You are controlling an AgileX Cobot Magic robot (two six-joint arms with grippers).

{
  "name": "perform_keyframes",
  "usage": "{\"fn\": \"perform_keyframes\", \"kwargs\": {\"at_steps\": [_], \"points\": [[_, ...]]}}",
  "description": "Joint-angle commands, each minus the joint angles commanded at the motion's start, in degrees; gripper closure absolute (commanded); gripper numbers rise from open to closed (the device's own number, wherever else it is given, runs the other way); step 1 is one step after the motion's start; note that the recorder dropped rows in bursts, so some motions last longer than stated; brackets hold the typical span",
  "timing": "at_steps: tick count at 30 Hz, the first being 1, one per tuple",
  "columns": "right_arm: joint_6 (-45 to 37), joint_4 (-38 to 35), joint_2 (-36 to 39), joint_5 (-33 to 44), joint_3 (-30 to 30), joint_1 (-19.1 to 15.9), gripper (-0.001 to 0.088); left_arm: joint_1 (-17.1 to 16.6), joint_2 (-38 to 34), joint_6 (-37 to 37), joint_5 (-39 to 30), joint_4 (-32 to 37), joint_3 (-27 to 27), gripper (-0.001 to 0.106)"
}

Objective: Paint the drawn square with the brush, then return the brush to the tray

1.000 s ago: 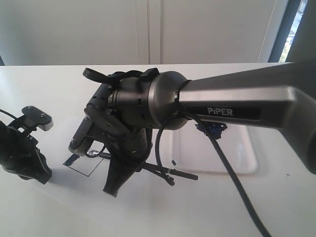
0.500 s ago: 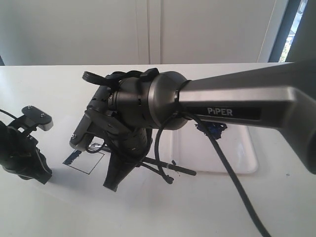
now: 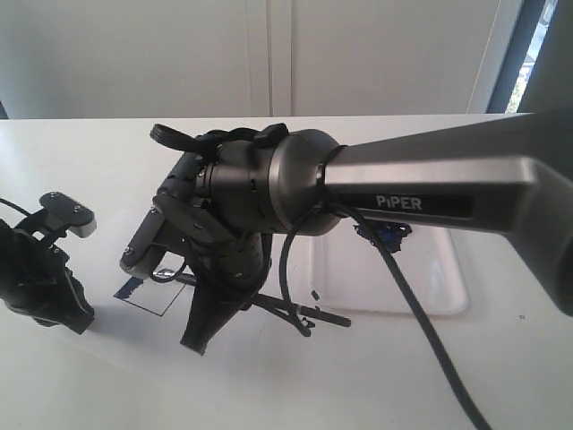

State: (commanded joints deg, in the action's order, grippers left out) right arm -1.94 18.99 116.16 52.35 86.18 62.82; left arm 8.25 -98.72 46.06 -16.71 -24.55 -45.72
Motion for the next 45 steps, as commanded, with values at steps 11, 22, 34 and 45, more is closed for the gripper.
{"fn": "perform_keyframes", "kwargs": {"at_steps": [11,22,34,45], "points": [[-5.37,-6.54,-0.38,5.38,0.00,0.12,0.0868,0.00,0.00,-0.23,0.22,0.00,0.00,0.071],[-5.82,-9.34,-2.95,5.94,0.00,0.23,0.0868,0.00,3.89,-1.47,0.86,-0.70,-1.71,0.071],[-5.00,-7.88,-2.84,4.13,0.00,3.83,0.0868,0.00,0.65,-1.47,2.27,-0.70,-1.71,0.071],[-1.72,-3.99,-2.39,5.55,0.00,3.83,0.0868,0.00,0.38,-1.47,2.68,-0.83,-1.71,0.071]]}}
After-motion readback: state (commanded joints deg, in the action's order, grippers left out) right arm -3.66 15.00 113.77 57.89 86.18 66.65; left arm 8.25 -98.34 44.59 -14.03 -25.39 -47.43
